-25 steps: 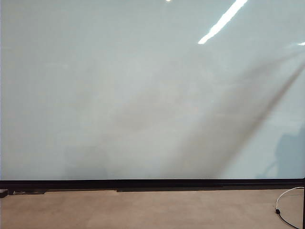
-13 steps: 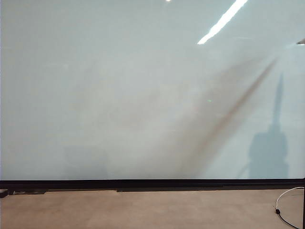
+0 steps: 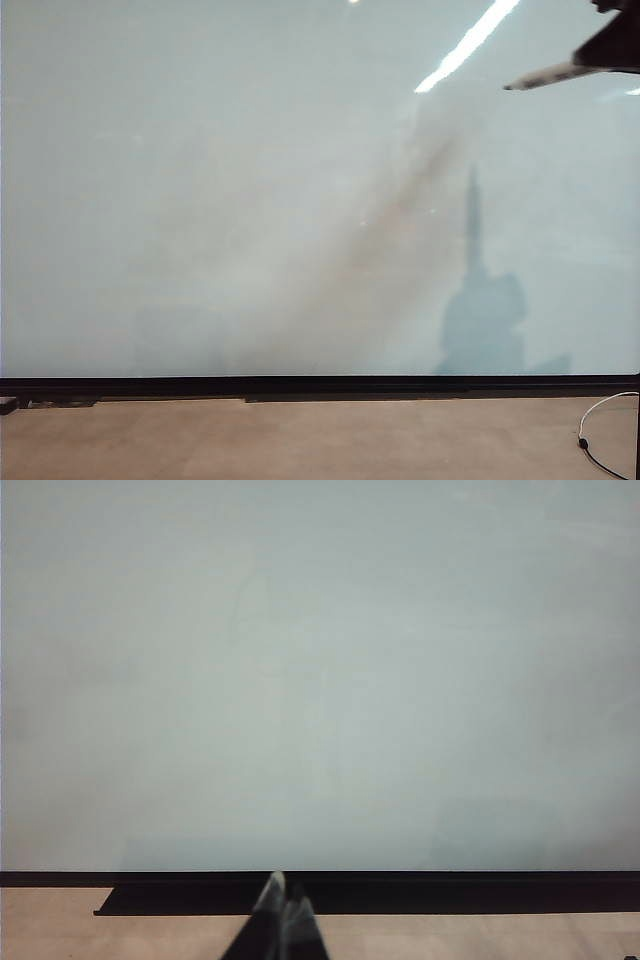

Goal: Pick up the pen on the shelf to the right of the whiteboard and draw a rectangle.

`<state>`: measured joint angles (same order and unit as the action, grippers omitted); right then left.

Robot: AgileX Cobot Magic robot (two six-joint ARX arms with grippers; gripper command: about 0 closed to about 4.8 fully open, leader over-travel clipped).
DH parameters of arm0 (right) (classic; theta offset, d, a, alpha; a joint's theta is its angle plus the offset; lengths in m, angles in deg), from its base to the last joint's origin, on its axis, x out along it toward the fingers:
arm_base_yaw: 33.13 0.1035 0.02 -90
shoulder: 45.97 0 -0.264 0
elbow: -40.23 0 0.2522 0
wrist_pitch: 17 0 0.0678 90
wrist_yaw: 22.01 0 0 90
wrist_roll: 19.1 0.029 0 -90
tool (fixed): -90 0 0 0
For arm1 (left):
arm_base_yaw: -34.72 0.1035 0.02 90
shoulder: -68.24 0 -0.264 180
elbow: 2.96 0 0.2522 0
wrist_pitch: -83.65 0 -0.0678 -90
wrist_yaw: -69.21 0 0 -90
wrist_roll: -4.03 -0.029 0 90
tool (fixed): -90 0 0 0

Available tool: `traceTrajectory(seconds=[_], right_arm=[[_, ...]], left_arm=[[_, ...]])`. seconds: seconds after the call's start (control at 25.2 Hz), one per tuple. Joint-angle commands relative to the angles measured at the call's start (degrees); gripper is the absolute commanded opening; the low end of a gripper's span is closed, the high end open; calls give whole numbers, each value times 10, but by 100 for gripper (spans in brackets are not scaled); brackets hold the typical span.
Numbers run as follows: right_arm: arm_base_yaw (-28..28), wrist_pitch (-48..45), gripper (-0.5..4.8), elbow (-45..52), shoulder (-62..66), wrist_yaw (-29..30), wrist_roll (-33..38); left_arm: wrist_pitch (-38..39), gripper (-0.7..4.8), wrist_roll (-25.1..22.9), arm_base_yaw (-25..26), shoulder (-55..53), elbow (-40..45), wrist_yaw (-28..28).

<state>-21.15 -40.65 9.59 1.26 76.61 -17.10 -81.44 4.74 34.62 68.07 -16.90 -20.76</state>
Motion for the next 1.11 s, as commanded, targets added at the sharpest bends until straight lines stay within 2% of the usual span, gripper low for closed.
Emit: traceTrajectory(seconds=[0.04, 0.48, 0.64, 0.87, 1.11], right_arm=[[19, -5, -5, -2, 13, -1, 0], [64, -6, -5, -35, 122, 61, -50], [81, 34, -5, -72, 162, 70, -103], [89, 162, -5, -142, 189, 70, -201], [89, 198, -5, -155, 191, 70, -265]], left_arm=[[-3, -4, -3, 0, 0, -2, -2], [-3, -4, -3, 0, 0, -2, -2], [-3, -4, -3, 0, 0, -2, -2], [-3, -4, -3, 0, 0, -2, -2], [-3, -4, -3, 0, 0, -2, -2]])
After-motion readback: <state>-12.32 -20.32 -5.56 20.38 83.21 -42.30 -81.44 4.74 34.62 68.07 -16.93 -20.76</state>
